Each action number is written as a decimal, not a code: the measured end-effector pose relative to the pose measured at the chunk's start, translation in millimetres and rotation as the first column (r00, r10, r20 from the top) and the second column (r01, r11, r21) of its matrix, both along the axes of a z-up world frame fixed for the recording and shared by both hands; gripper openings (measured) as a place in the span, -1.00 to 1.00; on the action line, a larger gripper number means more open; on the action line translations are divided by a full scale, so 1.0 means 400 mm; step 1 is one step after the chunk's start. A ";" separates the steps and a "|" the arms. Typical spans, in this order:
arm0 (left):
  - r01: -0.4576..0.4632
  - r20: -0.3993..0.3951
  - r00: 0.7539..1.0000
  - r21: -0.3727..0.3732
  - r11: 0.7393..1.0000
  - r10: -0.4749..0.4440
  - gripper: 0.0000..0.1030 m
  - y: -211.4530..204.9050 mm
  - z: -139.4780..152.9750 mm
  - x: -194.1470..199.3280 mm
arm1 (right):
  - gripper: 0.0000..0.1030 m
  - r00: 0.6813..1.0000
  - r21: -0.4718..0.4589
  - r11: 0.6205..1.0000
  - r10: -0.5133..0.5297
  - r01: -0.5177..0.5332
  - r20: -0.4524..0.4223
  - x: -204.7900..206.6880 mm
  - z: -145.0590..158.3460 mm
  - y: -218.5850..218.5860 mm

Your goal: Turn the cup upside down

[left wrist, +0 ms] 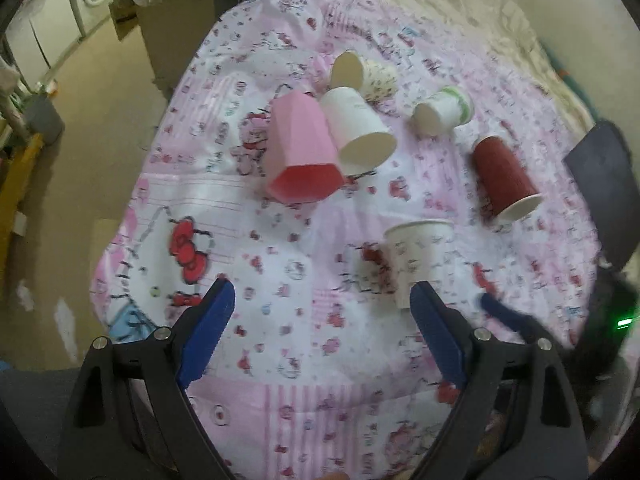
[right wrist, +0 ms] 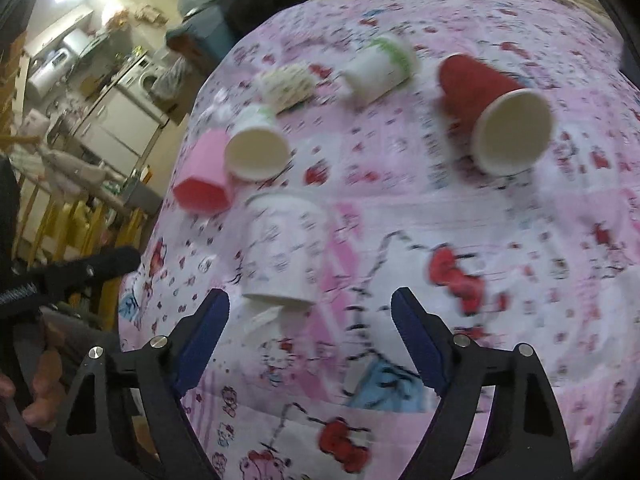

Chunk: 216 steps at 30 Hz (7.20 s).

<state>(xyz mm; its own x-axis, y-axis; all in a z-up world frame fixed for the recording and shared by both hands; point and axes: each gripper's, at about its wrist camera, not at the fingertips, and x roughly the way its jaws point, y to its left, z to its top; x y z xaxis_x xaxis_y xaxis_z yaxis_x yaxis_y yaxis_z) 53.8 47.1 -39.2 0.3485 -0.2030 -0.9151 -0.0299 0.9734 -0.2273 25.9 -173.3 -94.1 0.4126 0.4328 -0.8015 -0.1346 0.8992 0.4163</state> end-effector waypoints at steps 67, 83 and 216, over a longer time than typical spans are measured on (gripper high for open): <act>0.138 0.017 0.990 0.044 0.989 -0.139 0.70 -0.117 -0.037 0.007 | 0.15 0.949 -0.041 0.958 0.286 -0.283 0.135 -0.011 0.140 -0.033; -0.035 0.090 0.996 0.181 0.983 0.018 0.70 -0.003 0.010 0.004 | 0.15 0.908 -0.218 0.889 0.358 -0.403 -0.220 0.262 0.029 0.054; -0.008 0.426 0.899 0.240 0.971 -0.098 0.99 -0.152 0.086 -0.128 | 1.00 0.927 -0.204 0.962 -0.097 0.181 0.363 -0.078 0.159 -0.122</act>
<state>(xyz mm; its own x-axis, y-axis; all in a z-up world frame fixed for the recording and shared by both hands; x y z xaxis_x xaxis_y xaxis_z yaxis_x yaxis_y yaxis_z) 2.6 -13.7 -4.6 0.7150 -0.0311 -0.6985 0.0649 0.9977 0.0220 -5.3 -222.3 -30.5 0.7244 0.1718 -0.6677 -0.0988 0.9843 0.1461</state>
